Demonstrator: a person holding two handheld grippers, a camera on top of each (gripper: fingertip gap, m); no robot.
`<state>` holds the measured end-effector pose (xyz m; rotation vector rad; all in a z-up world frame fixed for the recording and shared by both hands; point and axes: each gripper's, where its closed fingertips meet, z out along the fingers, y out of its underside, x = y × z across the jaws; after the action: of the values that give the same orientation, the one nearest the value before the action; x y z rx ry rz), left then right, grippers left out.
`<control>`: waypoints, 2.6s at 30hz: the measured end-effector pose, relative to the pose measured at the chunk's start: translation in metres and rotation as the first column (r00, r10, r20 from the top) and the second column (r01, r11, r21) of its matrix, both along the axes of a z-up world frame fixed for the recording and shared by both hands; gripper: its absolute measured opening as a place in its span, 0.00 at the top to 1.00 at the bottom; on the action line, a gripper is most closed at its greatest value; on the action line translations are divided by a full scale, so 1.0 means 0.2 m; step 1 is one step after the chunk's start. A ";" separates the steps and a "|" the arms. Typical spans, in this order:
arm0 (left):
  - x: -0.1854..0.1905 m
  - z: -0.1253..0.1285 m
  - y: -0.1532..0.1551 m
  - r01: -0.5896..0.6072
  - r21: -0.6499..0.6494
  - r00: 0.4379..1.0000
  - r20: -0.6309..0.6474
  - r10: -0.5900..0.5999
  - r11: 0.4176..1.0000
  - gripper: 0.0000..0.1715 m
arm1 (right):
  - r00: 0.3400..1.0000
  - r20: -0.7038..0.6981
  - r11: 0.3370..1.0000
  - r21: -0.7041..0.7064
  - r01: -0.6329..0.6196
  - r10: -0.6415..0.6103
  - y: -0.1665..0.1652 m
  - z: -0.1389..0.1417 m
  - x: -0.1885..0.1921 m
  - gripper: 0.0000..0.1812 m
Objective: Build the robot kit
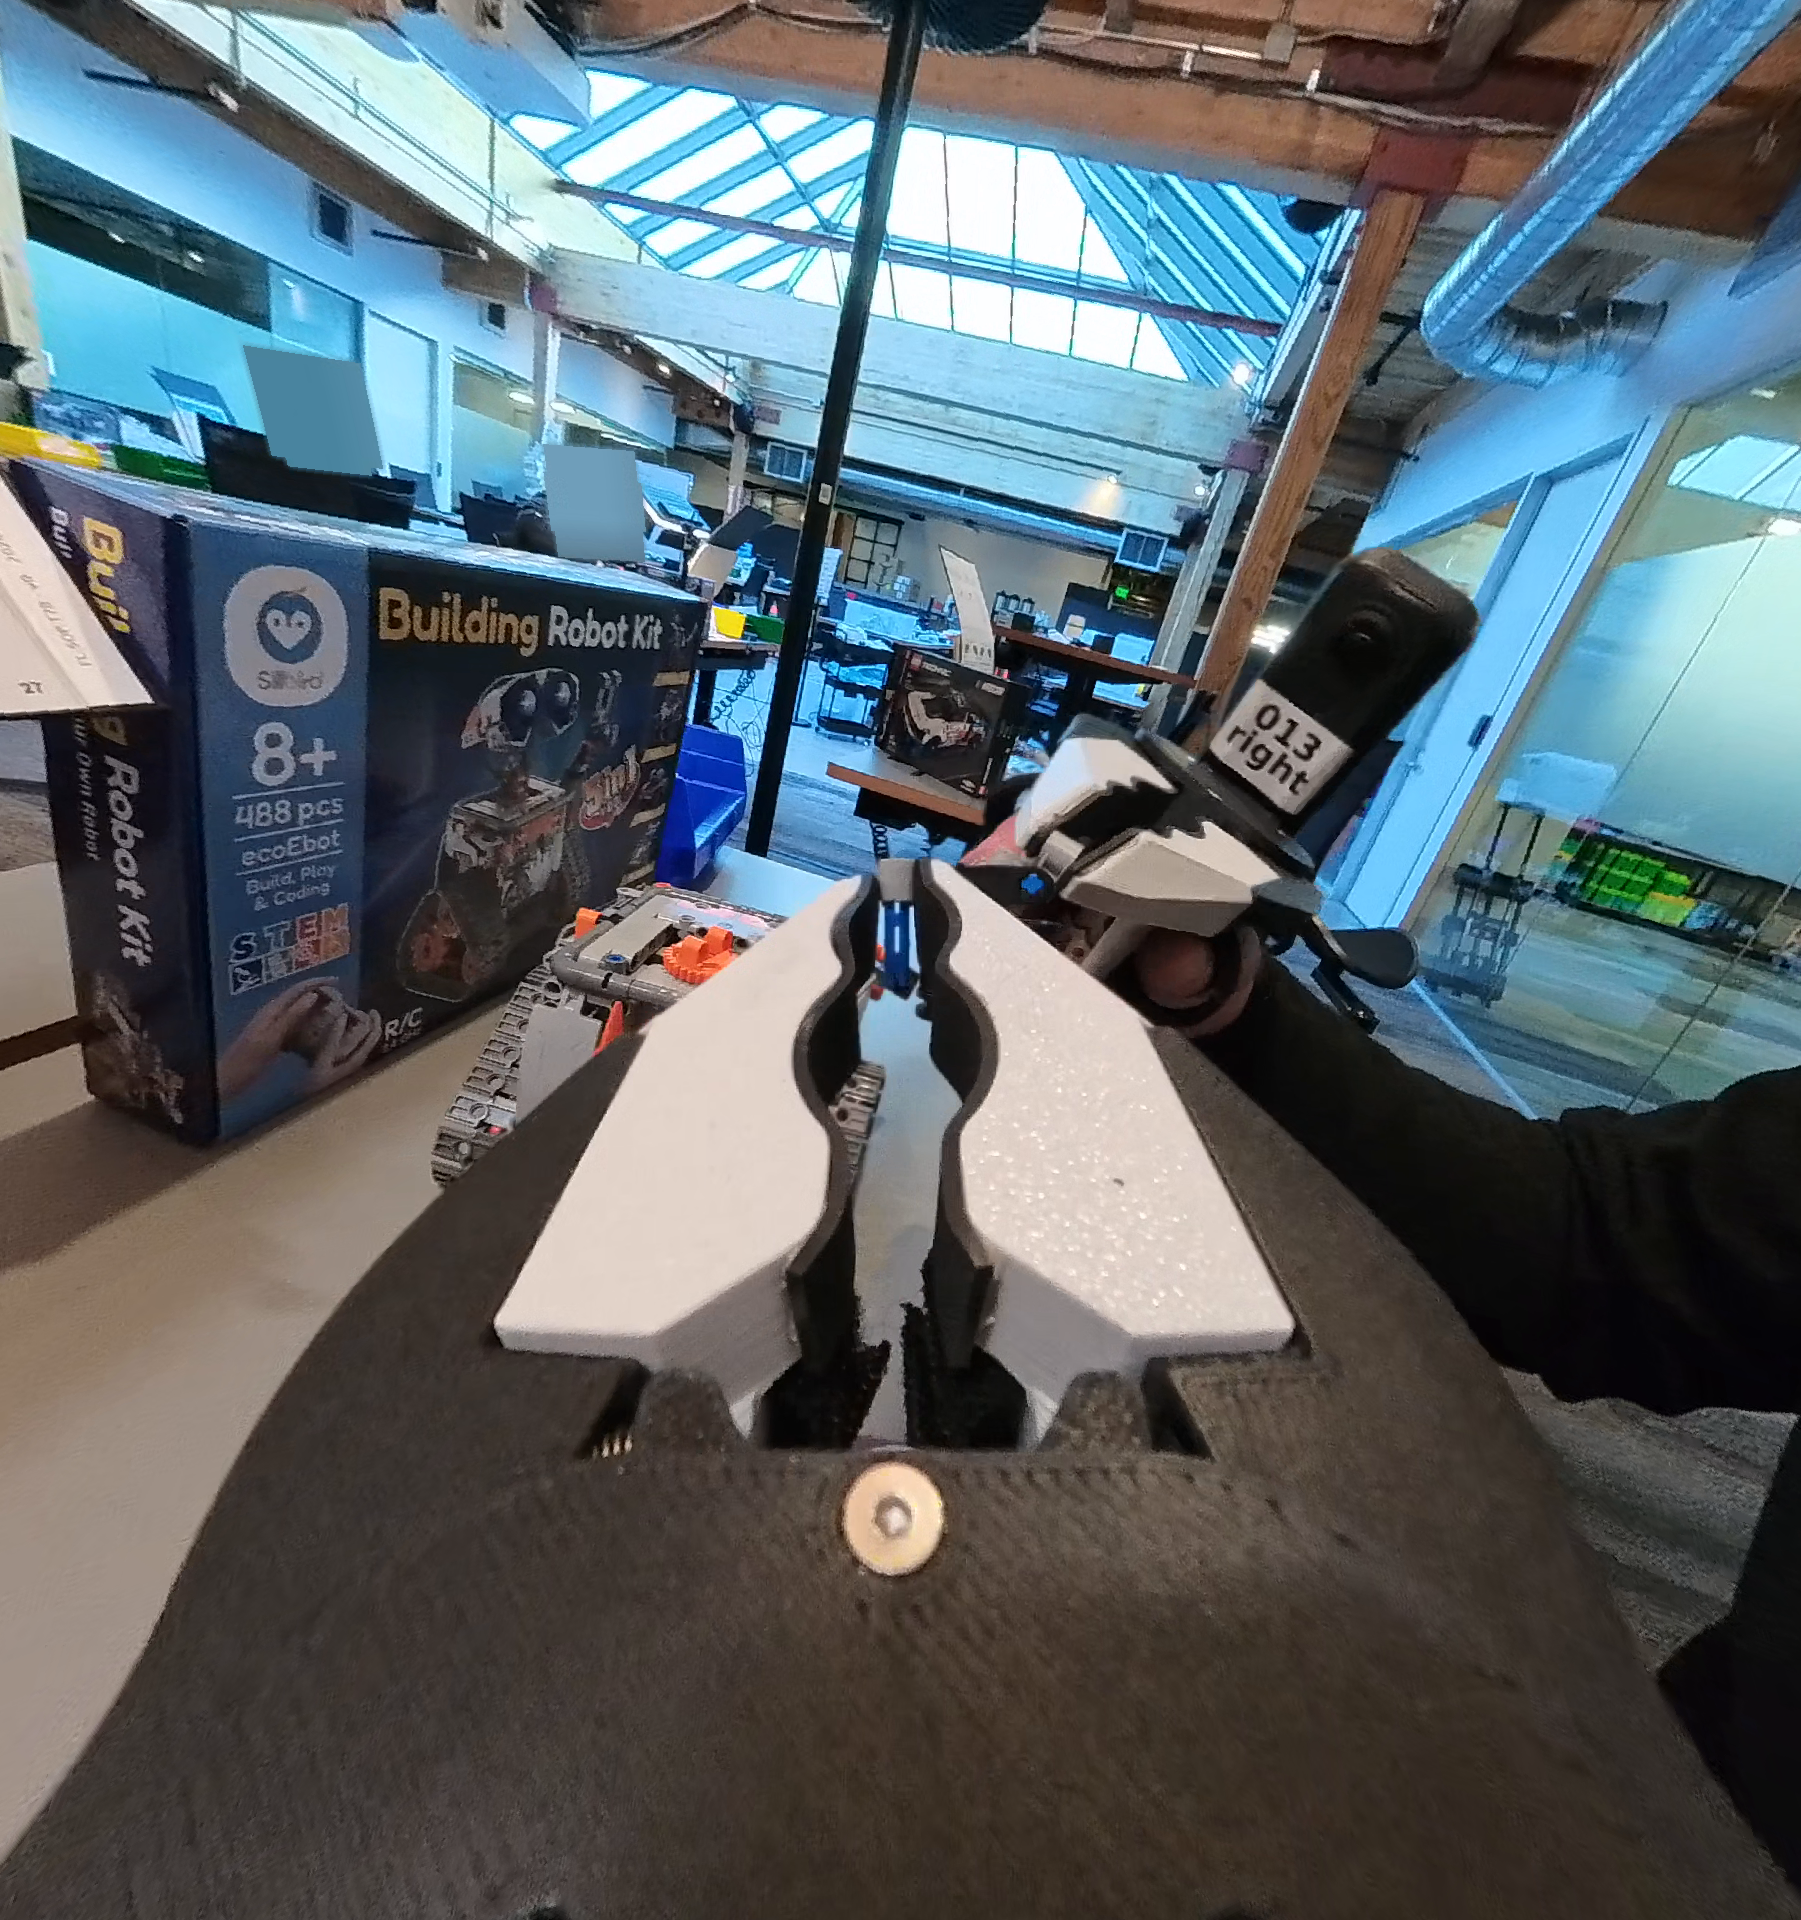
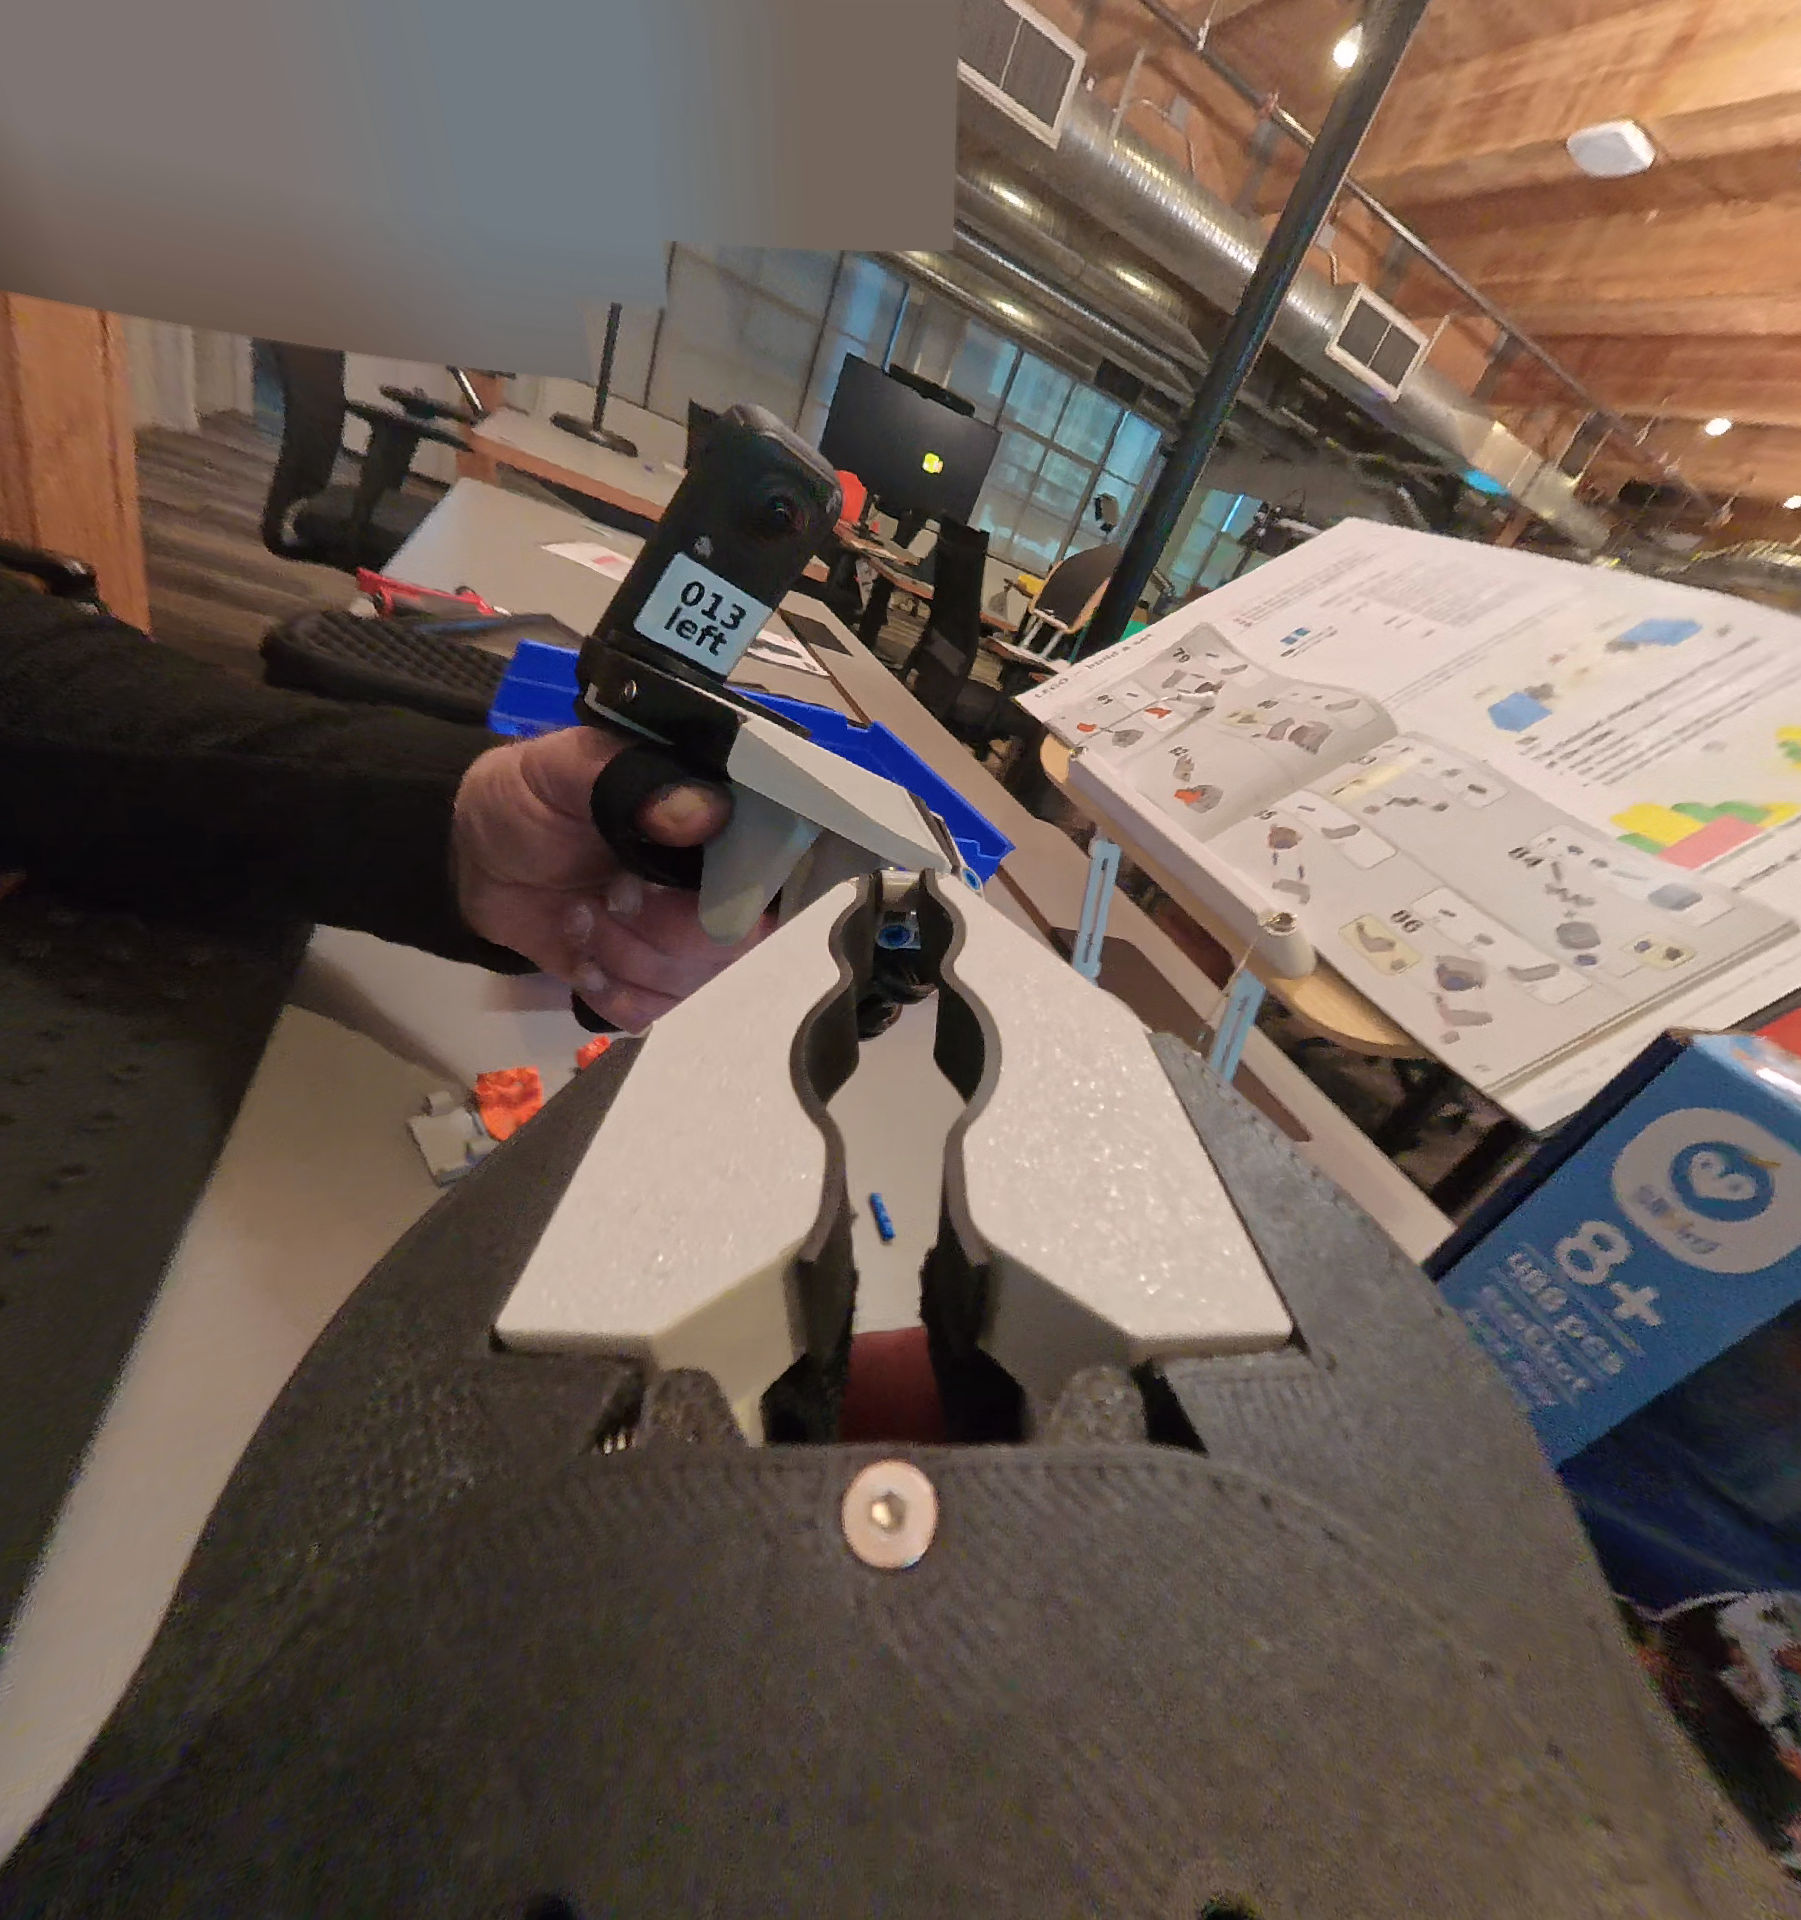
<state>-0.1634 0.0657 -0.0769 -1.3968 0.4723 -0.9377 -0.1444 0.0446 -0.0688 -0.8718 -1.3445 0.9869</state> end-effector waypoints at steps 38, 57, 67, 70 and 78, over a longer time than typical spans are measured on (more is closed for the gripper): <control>0.16 0.03 -0.16 0.047 0.375 0.895 -0.427 0.127 0.926 0.67 | 0.964 -0.041 0.933 -0.245 -0.264 0.262 -0.09 0.05 0.09 0.98; 0.23 0.00 -0.21 0.116 0.272 0.932 -0.363 -0.009 0.955 0.80 | 0.978 -0.059 0.973 -0.107 -0.205 0.200 -0.10 0.08 0.10 0.97; 0.23 0.02 -0.21 0.107 0.274 0.938 -0.346 -0.006 0.956 0.80 | 0.971 -0.026 0.964 -0.111 -0.241 0.239 -0.14 0.06 0.11 0.85; 0.24 0.01 -0.21 0.111 0.271 0.939 -0.343 -0.012 0.956 0.80 | 0.978 -0.038 0.975 -0.081 -0.207 0.205 -0.12 0.07 0.11 0.91; 0.24 0.02 -0.20 0.109 0.252 0.950 -0.310 -0.026 0.962 0.80 | 0.985 -0.052 0.985 -0.041 -0.168 0.166 -0.12 0.08 0.10 0.93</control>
<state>-0.1163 0.0263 -0.0734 -1.2870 0.8536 -0.6838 -0.1243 0.0213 -0.0527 -0.7725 -1.3753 1.1651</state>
